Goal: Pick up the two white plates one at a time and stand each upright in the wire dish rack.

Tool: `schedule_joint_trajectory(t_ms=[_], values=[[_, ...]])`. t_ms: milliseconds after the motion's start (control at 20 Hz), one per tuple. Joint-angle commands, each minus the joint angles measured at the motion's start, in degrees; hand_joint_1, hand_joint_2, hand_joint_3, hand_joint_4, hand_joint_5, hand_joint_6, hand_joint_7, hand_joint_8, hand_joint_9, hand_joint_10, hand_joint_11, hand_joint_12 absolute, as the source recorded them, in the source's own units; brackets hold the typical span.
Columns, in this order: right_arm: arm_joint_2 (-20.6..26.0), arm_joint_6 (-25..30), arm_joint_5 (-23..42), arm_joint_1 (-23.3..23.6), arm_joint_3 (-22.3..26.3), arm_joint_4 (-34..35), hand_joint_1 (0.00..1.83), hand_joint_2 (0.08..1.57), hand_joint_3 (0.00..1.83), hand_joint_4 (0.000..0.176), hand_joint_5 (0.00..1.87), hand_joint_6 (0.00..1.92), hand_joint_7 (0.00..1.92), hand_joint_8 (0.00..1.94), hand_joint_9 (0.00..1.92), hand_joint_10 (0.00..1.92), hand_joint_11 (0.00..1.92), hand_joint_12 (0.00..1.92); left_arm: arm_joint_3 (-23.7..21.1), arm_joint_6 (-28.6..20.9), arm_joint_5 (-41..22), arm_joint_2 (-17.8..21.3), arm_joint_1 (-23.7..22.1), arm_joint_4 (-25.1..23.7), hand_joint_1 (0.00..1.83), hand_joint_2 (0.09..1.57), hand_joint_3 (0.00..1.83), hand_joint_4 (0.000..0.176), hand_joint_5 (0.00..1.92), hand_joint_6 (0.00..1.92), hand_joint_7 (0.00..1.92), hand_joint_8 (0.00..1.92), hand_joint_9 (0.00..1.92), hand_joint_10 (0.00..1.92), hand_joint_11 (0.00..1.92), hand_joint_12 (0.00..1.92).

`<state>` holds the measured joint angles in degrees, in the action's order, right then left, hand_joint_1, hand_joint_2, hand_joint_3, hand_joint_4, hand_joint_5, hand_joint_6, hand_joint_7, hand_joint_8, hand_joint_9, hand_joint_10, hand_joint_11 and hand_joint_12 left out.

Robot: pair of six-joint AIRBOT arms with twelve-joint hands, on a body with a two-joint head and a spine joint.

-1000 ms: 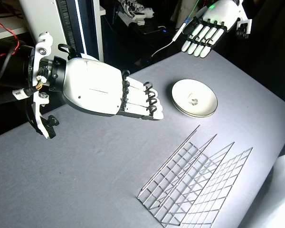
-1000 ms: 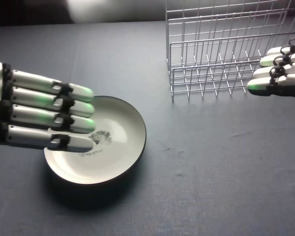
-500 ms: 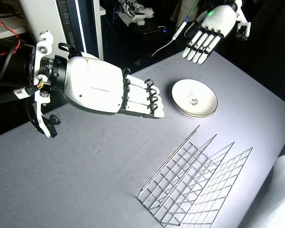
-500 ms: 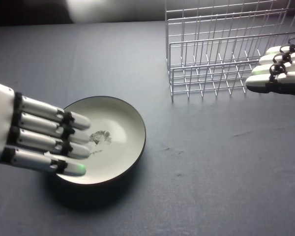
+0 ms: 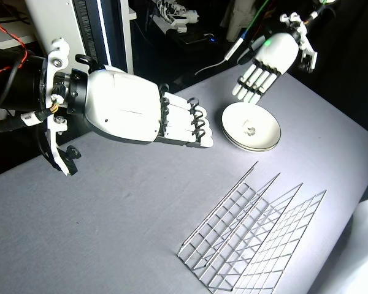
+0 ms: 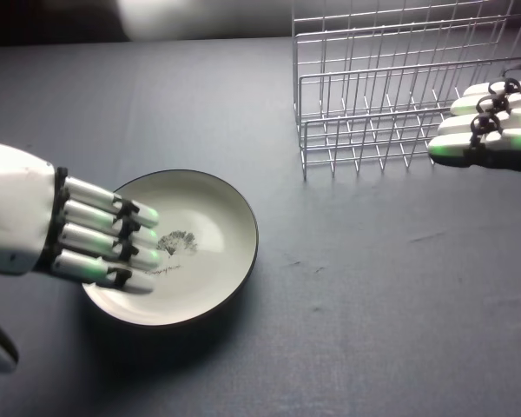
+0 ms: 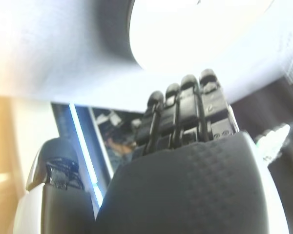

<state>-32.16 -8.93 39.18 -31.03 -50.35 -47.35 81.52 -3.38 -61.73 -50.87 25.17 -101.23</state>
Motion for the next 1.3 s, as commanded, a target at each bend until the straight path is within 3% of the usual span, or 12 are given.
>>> schedule_joint_trajectory(t_ms=[0, 150, 350, 600, 850, 1250], values=[[-0.1, 0.2, 5.0, 0.8, 0.0, 1.0, 0.11, 1.29, 0.0, 0.0, 0.08, 0.01, 0.06, 0.01, 0.01, 0.0, 0.0, 0.0, 1.2, -0.5, -1.5, -0.7, -0.2, 3.8, 0.0, 1.13, 0.01, 0.0, 0.0, 0.0, 0.0, 0.0, 0.0, 0.0, 0.0, 0.0], [-0.4, 0.1, 5.0, 1.3, 0.0, -1.8, 0.11, 1.3, 0.0, 0.0, 0.07, 0.01, 0.04, 0.0, 0.0, 0.0, 0.0, 0.0, 5.2, -0.5, -1.7, -3.6, 0.4, 3.8, 0.0, 1.14, 0.02, 0.0, 0.0, 0.0, 0.0, 0.0, 0.0, 0.0, 0.0, 0.0], [-3.6, -1.0, 2.6, 5.9, -0.9, -5.2, 0.16, 1.3, 0.0, 0.0, 0.09, 0.01, 0.06, 0.01, 0.01, 0.01, 0.0, 0.0, 8.8, -2.0, -1.8, -5.8, 1.4, 3.8, 0.0, 1.13, 0.01, 0.0, 0.0, 0.0, 0.0, 0.0, 0.0, 0.0, 0.0, 0.0], [-10.8, -1.2, -1.6, 11.7, -5.2, -11.1, 0.11, 1.3, 0.0, 0.0, 0.05, 0.0, 0.03, 0.0, 0.0, 0.0, 0.0, 0.0, 9.1, -3.4, -1.7, -6.1, 1.6, 3.2, 0.0, 1.14, 0.01, 0.0, 0.0, 0.0, 0.0, 0.0, 0.0, 0.0, 0.0, 0.0], [-14.6, -2.0, -3.5, 11.1, -6.7, -11.8, 0.18, 1.29, 0.0, 0.0, 0.09, 0.01, 0.06, 0.01, 0.0, 0.0, 0.0, 0.0, 8.0, -4.0, 0.1, -5.8, 1.5, 1.4, 0.0, 1.13, 0.01, 0.0, 0.0, 0.0, 0.0, 0.0, 0.0, 0.0, 0.0, 0.0], [-16.0, -2.3, -5.3, 10.3, -6.8, -11.8, 0.13, 1.3, 0.0, 0.0, 0.1, 0.01, 0.07, 0.0, 0.01, 0.0, 0.0, 0.0, 8.0, -4.3, 2.7, -5.8, 3.4, 0.5, 0.0, 1.14, 0.01, 0.0, 0.0, 0.0, 0.0, 0.0, 0.0, 0.0, 0.0, 0.0]])
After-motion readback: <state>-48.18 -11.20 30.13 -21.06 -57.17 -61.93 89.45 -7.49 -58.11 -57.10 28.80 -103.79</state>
